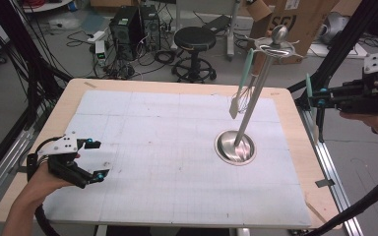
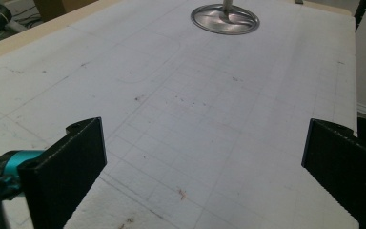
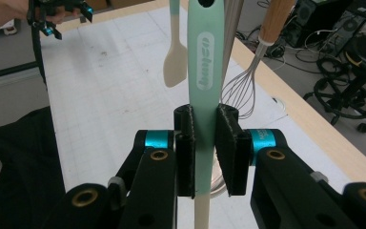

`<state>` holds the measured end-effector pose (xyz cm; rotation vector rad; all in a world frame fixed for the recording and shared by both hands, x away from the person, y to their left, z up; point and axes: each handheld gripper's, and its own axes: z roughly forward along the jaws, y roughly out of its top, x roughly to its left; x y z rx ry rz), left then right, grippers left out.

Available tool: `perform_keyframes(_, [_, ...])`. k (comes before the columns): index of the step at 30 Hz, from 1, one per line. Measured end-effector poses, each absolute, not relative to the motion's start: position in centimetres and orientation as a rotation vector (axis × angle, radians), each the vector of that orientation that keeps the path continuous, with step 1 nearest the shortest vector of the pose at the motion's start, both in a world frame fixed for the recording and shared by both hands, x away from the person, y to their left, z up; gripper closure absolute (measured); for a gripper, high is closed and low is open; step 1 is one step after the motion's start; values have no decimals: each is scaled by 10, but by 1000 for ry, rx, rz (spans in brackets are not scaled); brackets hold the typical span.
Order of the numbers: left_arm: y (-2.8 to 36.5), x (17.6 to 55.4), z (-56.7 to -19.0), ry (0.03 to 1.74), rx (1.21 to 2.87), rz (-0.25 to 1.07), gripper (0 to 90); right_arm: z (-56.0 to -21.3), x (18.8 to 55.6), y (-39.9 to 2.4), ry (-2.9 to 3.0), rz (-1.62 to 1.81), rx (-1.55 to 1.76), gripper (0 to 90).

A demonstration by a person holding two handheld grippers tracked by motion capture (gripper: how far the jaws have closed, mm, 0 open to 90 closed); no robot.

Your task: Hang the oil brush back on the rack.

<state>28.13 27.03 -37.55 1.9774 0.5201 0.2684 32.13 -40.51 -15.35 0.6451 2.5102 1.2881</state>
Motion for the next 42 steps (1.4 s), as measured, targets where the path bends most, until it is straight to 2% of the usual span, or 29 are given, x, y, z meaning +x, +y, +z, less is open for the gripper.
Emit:
perform_keyframes(20, [276, 282, -378, 546, 1974, 270, 17, -130, 339, -404, 2457, 1293, 648, 784])
perform_keyframes(42, [277, 282, -378, 550, 1961, 269, 17, -134, 350, -386, 2472, 1290, 648, 782])
